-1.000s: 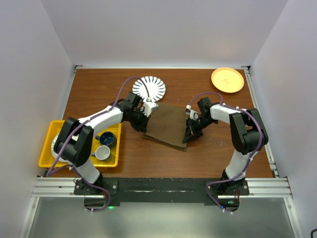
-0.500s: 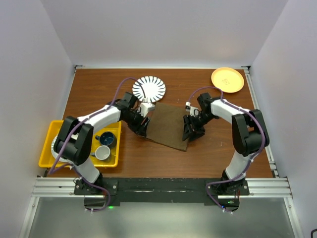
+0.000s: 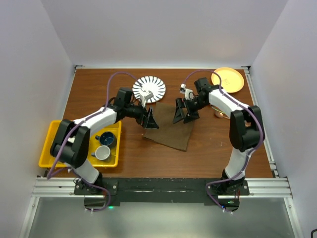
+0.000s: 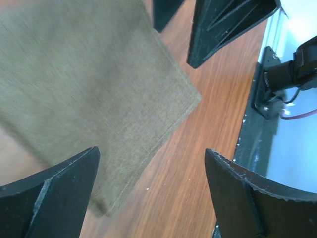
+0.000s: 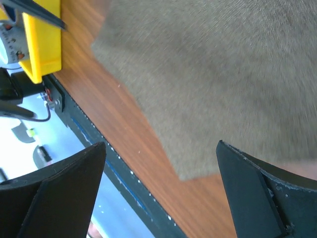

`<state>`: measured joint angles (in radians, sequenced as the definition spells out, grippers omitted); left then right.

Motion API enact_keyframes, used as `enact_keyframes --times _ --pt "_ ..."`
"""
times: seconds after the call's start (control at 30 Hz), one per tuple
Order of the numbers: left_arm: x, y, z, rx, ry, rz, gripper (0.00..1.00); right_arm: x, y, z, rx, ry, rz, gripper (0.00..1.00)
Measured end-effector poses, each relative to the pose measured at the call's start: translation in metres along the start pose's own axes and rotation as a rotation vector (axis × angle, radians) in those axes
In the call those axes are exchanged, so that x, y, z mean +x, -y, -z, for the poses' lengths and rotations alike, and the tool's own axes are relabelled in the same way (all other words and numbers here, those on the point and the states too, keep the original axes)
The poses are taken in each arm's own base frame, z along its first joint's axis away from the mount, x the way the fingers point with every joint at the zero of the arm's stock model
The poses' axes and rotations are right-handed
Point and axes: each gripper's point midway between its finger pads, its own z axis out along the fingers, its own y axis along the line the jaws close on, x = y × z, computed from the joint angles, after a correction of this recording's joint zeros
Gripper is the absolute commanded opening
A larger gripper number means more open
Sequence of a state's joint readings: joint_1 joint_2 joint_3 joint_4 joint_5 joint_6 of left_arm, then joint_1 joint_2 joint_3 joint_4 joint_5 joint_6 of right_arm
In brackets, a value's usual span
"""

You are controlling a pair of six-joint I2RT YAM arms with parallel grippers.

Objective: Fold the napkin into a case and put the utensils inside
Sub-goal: Smooth out the square-folded napkin at the center of the board.

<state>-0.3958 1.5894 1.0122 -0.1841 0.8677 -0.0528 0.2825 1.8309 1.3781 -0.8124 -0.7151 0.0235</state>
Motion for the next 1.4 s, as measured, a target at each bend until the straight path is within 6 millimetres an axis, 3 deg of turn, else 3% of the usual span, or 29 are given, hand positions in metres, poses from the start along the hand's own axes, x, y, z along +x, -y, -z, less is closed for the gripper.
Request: enact_keyframes --times 0.1,0.33,0.6,0.77,0.83,0.9,0.97,1.13,1.2,1.3,1.4 --pt "0.026 -0.011 -0.018 0.047 -0.034 0.116 0.86 0.0 0.014 -0.021 -0.013 -0.03 -0.031 0.98" --pt "0.078 -0.025 -0.042 0.104 -0.104 0.318 0.86 0.012 0.038 -0.049 -0.021 -0.083 -0.066 0.98" --pt "0.087 -0.013 -0.04 0.18 -0.102 0.374 0.86 0.022 0.036 -0.048 -0.062 -0.097 0.008 0.98" --pt "0.103 0.015 -0.035 0.186 -0.149 0.36 1.0 0.049 0.026 -0.043 -0.086 -0.167 0.059 0.98" --pt "0.101 0.028 -0.028 0.183 -0.161 0.321 1.0 0.059 0.019 -0.037 -0.097 -0.2 0.071 0.98" --pt "0.08 0.034 -0.019 0.155 -0.135 0.242 1.0 0.059 0.009 -0.028 -0.111 -0.201 0.089 0.98" --pt "0.036 0.04 -0.007 0.121 -0.055 0.089 1.0 0.042 -0.006 -0.013 -0.11 -0.156 0.139 0.98" --pt "-0.098 0.069 0.037 0.003 0.194 -0.336 1.0 -0.047 -0.05 0.048 0.0 0.168 0.381 0.98" --pt "-0.133 0.071 0.05 -0.056 0.261 -0.457 1.0 -0.072 -0.062 0.072 0.06 0.292 0.463 0.98" --pt "-0.15 0.055 0.056 -0.147 0.294 -0.521 1.0 -0.106 -0.073 0.099 0.144 0.457 0.551 0.98" --pt "-0.148 0.031 0.041 -0.171 0.259 -0.479 1.0 -0.122 -0.074 0.102 0.152 0.509 0.551 0.98"
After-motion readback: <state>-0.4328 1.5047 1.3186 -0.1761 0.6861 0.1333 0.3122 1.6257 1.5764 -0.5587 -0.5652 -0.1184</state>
